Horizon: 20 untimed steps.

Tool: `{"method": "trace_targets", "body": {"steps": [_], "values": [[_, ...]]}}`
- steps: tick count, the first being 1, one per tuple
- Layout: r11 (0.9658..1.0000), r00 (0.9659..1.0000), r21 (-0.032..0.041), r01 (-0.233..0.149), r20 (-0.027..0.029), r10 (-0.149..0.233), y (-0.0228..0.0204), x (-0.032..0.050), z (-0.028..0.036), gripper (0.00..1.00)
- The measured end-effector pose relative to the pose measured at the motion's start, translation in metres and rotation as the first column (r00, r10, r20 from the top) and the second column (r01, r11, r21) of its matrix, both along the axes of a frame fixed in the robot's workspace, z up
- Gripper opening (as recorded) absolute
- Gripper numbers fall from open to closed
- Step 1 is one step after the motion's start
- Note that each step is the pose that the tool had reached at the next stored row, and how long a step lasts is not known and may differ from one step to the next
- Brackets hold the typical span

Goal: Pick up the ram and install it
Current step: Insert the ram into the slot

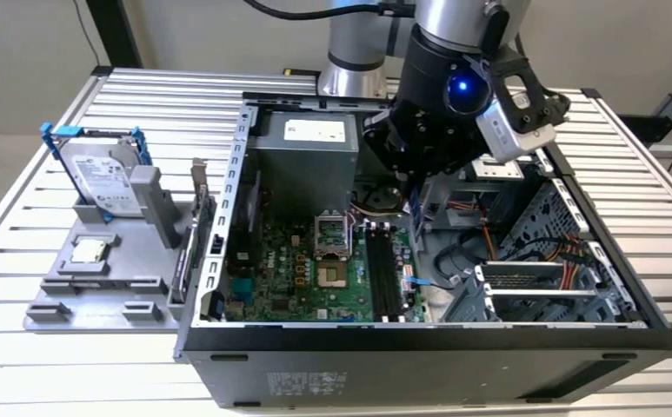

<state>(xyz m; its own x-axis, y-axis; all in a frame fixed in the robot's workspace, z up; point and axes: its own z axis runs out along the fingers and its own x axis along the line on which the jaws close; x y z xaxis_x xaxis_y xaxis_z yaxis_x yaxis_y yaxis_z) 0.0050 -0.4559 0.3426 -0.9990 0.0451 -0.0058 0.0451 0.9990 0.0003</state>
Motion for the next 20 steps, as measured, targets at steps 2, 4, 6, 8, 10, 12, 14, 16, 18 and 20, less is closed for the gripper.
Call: {"method": "trace_targets", "body": {"steps": [2,4,6,8,10,12,14,16,18,20], "values": [[1.0,1.0,-0.0002,0.0,0.0,0.0,0.0,0.0,-0.0009,0.0],[1.0,1.0,-0.0004,0.0,0.0,0.0,0.0,0.0,-0.0018,0.0],[1.0,1.0,-0.0008,0.0,0.0,0.0,0.0,0.0,-0.0027,0.0],[1.0,1.0,-0.001,0.0,0.0,0.0,0.0,0.0,-0.0036,0.0],[1.0,1.0,-0.0013,0.0,0.0,0.0,0.0,0.0,-0.0046,0.0],[1.0,1.0,-0.0018,0.0,0.0,0.0,0.0,0.0,-0.0054,0.0],[1.0,1.0,-0.0023,0.0,0.0,0.0,0.0,0.0,-0.0063,0.0],[1.0,1.0,-0.0029,0.0,0.0,0.0,0.0,0.0,-0.0072,0.0],[1.0,1.0,-0.0036,0.0,0.0,0.0,0.0,0.0,-0.0081,0.0],[1.0,1.0,-0.0042,0.0,0.0,0.0,0.0,0.0,-0.009,0.0]]}}
